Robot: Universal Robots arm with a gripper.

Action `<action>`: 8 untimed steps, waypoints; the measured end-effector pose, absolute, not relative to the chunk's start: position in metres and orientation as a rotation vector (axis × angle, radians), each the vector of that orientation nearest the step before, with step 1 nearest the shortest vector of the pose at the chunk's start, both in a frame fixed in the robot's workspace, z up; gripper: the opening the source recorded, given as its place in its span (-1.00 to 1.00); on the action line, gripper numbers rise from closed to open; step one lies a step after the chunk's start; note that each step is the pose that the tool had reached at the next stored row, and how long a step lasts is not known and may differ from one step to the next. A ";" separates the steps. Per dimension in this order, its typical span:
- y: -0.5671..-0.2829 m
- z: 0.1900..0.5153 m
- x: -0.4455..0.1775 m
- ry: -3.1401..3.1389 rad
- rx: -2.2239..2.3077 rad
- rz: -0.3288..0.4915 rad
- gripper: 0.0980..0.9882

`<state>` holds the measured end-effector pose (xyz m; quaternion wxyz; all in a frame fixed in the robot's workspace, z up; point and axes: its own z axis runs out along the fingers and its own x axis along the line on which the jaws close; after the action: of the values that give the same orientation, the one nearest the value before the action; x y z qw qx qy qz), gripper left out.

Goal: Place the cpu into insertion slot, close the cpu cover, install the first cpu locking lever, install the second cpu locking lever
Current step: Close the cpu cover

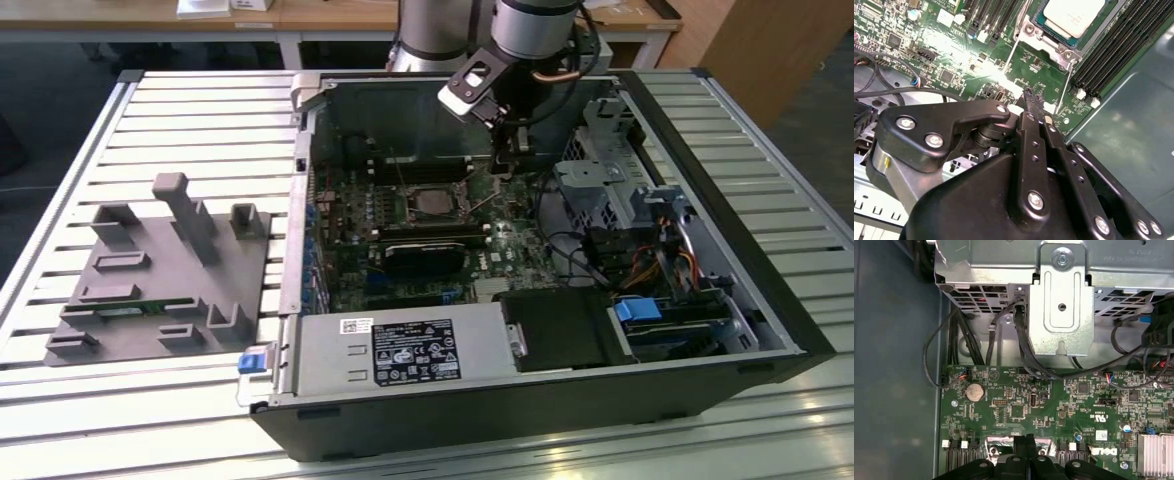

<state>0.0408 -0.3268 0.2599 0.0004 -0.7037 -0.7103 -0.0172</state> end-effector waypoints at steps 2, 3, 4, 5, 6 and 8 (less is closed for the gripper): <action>-0.326 0.259 0.041 -2.231 -2.210 -0.055 -0.98; -0.326 0.259 0.042 -2.231 -2.210 -0.054 -0.98; -0.325 0.258 0.042 -2.231 -2.210 -0.054 -0.98; -0.325 0.258 0.043 -2.231 -2.210 -0.054 -0.98; -0.324 0.257 0.044 -2.231 -2.210 -0.054 -0.98; -0.323 0.256 0.047 -2.230 -2.210 -0.053 -0.98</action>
<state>0.0469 -0.3228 0.2563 0.0008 -0.7037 -0.7103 -0.0168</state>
